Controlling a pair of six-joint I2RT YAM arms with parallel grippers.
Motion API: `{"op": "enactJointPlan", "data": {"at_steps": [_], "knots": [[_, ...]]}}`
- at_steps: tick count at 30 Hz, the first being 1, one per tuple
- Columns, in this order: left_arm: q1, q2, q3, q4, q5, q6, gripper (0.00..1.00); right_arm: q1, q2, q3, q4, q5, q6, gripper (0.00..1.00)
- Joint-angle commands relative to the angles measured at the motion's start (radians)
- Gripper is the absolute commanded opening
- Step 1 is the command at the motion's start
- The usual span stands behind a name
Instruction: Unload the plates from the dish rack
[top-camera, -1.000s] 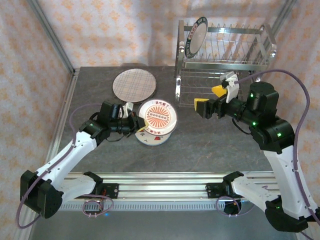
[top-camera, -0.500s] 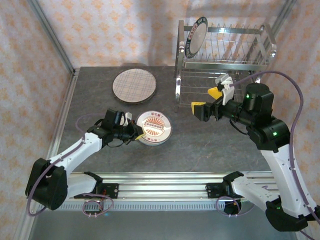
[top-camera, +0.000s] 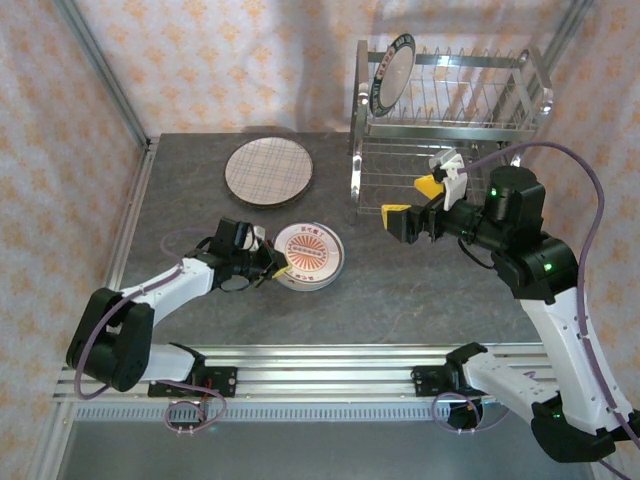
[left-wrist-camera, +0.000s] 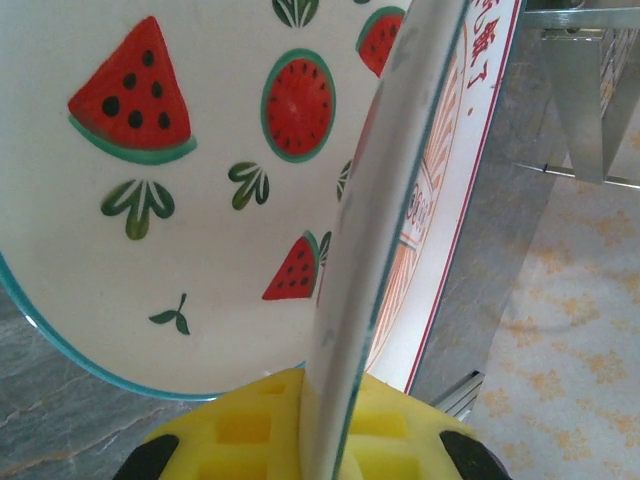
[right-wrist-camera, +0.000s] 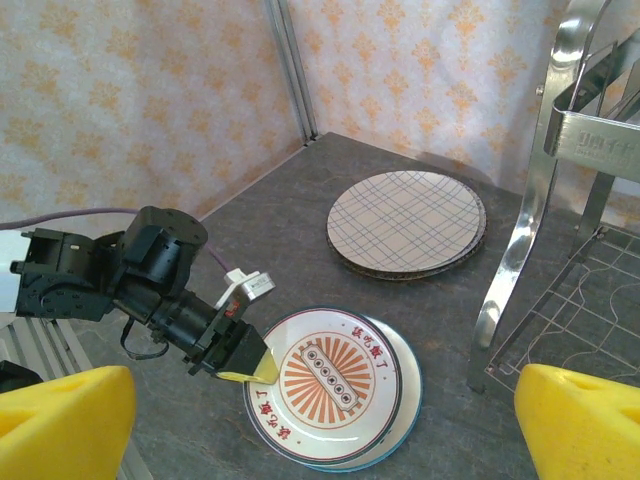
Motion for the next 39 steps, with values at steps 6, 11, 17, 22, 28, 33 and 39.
{"op": "enactJointPlan", "data": {"at_steps": [6, 11, 17, 22, 28, 33, 39], "knots": [[0.012, 0.040, -0.001, 0.078, 0.014, 0.028, 0.00, 0.006, 0.006, 0.003, 0.037, -0.020, 0.010, 0.97], [0.015, 0.059, -0.001, 0.075, 0.012, 0.039, 0.00, 0.006, 0.007, 0.001, 0.038, -0.020, 0.014, 0.97], [0.017, 0.081, -0.003, 0.085, 0.015, 0.044, 0.00, 0.006, 0.008, 0.004, 0.037, -0.023, 0.013, 0.97], [0.020, 0.100, 0.006, 0.081, 0.016, 0.058, 0.00, 0.007, 0.010, 0.003, 0.035, -0.031, 0.020, 0.97], [0.021, 0.125, 0.013, 0.078, 0.018, 0.073, 0.00, 0.007, 0.010, 0.008, 0.027, -0.030, 0.021, 0.97], [0.021, 0.142, 0.029, 0.063, 0.018, 0.086, 0.00, 0.006, 0.012, 0.011, 0.028, -0.028, 0.025, 0.97], [0.021, 0.163, 0.046, 0.031, 0.015, 0.108, 0.04, 0.007, 0.012, 0.012, 0.024, -0.026, 0.029, 0.97]]}}
